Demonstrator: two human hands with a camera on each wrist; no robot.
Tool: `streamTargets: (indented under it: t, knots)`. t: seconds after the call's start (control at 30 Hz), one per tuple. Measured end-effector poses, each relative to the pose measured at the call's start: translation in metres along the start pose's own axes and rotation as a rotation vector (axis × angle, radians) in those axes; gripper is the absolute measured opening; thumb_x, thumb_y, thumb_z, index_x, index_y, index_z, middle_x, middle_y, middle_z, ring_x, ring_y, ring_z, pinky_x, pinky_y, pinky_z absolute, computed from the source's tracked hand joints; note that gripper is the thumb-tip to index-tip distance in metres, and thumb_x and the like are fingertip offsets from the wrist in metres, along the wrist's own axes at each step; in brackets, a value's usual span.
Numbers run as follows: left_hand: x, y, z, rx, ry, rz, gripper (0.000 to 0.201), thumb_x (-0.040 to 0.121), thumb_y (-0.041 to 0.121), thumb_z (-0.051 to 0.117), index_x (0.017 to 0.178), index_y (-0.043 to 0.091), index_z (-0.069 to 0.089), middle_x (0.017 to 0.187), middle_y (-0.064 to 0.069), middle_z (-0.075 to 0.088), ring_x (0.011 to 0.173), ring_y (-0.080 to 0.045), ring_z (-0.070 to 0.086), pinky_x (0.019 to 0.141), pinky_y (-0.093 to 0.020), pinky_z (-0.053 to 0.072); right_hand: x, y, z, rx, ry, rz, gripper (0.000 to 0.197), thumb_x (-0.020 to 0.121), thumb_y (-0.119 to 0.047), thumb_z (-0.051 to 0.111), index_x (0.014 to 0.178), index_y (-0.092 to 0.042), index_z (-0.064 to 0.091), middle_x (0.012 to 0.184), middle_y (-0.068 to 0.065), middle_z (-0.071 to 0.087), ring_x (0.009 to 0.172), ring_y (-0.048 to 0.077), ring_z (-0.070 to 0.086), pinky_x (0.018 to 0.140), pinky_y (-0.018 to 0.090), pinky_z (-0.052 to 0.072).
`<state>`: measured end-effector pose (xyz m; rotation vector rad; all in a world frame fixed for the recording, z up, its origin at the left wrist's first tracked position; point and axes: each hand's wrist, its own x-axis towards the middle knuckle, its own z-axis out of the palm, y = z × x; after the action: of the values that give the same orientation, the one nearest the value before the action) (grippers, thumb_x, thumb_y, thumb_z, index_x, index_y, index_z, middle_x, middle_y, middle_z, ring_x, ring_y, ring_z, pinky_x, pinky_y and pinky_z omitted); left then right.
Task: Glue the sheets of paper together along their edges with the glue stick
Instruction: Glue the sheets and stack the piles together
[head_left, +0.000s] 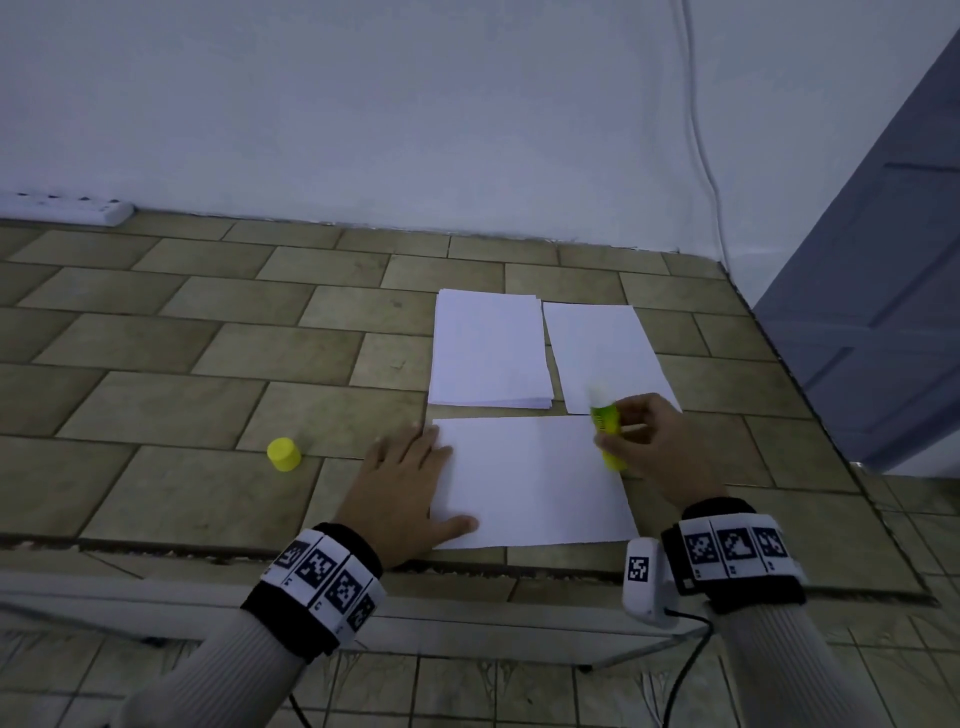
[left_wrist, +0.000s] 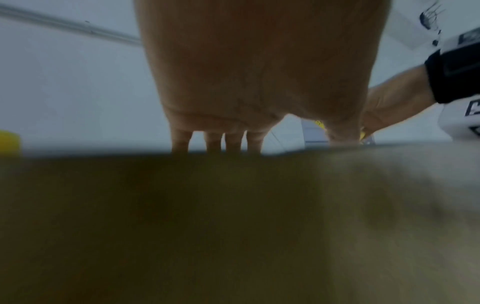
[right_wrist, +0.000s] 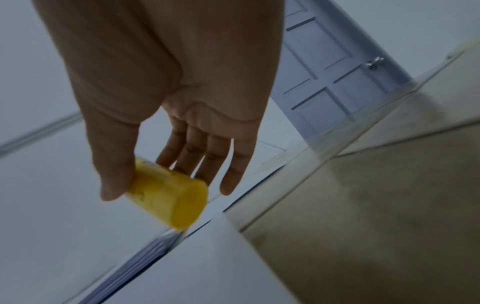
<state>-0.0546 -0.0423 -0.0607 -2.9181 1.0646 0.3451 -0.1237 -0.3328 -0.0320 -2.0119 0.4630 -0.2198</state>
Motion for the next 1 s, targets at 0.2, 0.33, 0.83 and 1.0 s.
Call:
streamTargets:
  t: [0.2,0.33,0.83,1.0]
  knots:
    - [-0.001,-0.012,0.016,-0.085,0.066,0.056,0.121,0.06,0.098,0.006,0.155,0.025,0.015,0.163,0.007,0.001,0.15,-0.013,-0.008,0.12,-0.047,-0.005,-0.013,-0.021,0.033,-0.056,-0.189,-0.237,0.024,0.075,-0.016,0.079,0.095,-0.022,0.068,0.094,-0.01,0.069,0.083,0.001,0.061,0.072,0.013,0.045]
    - [0.0,-0.018,0.023,-0.152,0.149,0.089,0.12,0.061,0.1,0.015,0.153,0.024,0.024,0.162,0.009,0.01,0.149,-0.011,-0.001,0.12,-0.047,-0.003,-0.021,-0.038,0.057,-0.049,-0.27,-0.26,0.032,0.072,-0.019,0.082,0.098,-0.025,0.065,0.097,-0.01,0.065,0.088,-0.001,0.059,0.073,0.011,0.046]
    - [0.003,-0.022,0.04,-0.153,0.25,0.113,0.118,0.065,0.099,0.018,0.153,0.021,0.029,0.162,0.008,0.015,0.15,-0.012,0.002,0.12,-0.05,0.005,-0.047,-0.067,0.107,-0.196,-0.5,-0.476,0.029,0.078,-0.02,0.075,0.103,-0.014,0.061,0.099,0.003,0.056,0.088,0.017,0.056,0.079,0.039,0.054]
    - [0.003,-0.024,0.044,-0.167,0.27,0.131,0.116,0.069,0.095,0.012,0.15,0.016,0.035,0.16,0.004,0.022,0.149,-0.014,0.009,0.119,-0.049,0.007,-0.048,-0.07,0.111,-0.296,-0.532,-0.546,0.039,0.081,-0.021,0.074,0.115,-0.008,0.06,0.115,0.008,0.059,0.093,0.004,0.043,0.078,0.012,0.035]
